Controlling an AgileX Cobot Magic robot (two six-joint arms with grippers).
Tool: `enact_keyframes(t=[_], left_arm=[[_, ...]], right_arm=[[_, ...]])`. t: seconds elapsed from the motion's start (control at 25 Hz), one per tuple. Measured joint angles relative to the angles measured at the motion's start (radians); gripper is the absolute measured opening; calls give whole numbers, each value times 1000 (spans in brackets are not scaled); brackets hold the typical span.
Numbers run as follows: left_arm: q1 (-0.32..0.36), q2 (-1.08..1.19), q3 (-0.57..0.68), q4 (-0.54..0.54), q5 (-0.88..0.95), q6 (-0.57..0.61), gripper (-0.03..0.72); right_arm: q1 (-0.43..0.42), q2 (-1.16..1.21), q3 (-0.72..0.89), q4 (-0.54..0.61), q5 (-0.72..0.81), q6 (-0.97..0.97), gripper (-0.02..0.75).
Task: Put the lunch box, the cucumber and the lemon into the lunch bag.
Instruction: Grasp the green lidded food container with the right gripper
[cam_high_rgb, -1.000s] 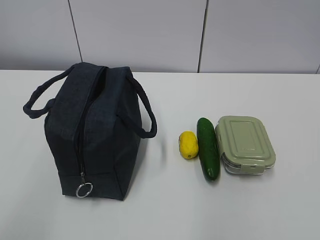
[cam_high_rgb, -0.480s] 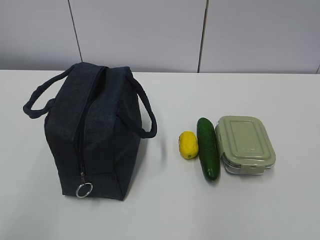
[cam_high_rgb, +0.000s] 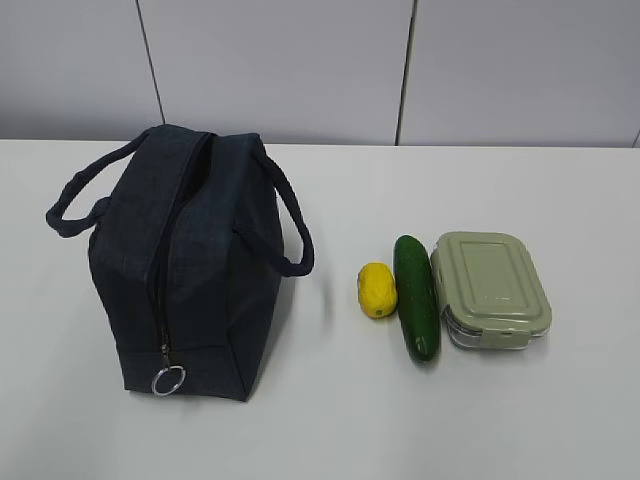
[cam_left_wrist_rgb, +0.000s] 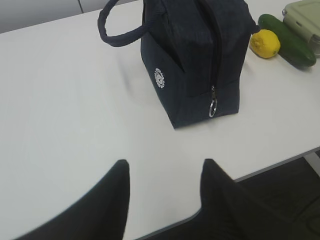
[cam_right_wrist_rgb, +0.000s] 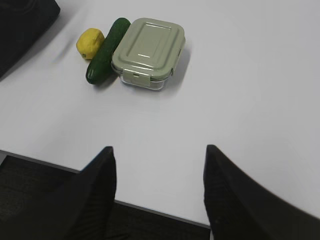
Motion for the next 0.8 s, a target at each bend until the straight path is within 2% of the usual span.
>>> enact_keyframes(t=[0.2,0.32,0.6,0.8], left_arm=[[0,0,0,-2,0,0,321],[0,0,0,-2,0,0,321],[0,0,0,-2,0,0,321],[0,0,0,-2,0,0,321]], right_arm=[[0,0,-2,4,-13,0,420],[0,2,-10,52,-27,0,420],[0,176,-11,265,-132,-2,420],[0,340,-11,436,-241,-80,420]])
